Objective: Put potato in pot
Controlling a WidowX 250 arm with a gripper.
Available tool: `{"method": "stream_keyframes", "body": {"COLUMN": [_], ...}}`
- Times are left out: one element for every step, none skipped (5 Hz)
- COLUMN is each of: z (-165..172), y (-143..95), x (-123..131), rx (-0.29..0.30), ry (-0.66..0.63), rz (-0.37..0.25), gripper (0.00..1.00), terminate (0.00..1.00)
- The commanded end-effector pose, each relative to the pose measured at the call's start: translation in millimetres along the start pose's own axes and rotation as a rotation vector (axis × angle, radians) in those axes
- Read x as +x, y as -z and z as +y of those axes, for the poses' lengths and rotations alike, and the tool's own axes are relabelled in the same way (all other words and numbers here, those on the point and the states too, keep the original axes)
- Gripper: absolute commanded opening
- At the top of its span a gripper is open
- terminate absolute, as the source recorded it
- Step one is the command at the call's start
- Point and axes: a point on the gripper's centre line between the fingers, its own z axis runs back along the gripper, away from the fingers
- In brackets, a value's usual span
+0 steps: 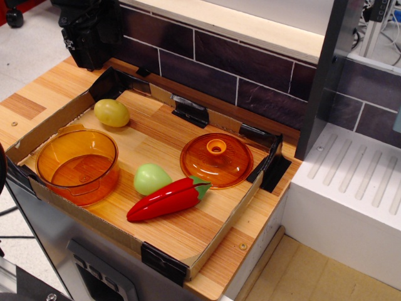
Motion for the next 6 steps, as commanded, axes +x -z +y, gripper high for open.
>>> {"method": "stream_keyframes", "body": {"z": [0,0,-5,-10,-17,-15], "y": [0,11,23,33,49,59], "x": [0,4,11,19,23,18], "rx": [0.000,-0.049,-0.082,-0.088,-0.030,-0.028], "ry": [0.000,0.082,0.089,0.104,0.090,0.092], "rz": [0.000,0.032,0.054,0.038,0.046,0.044], "gripper": [1.00,1.00,1.00,1.00,1.00,1.00], "terminate": [0.00,0.00,0.00,0.00,0.00,0.00]}}
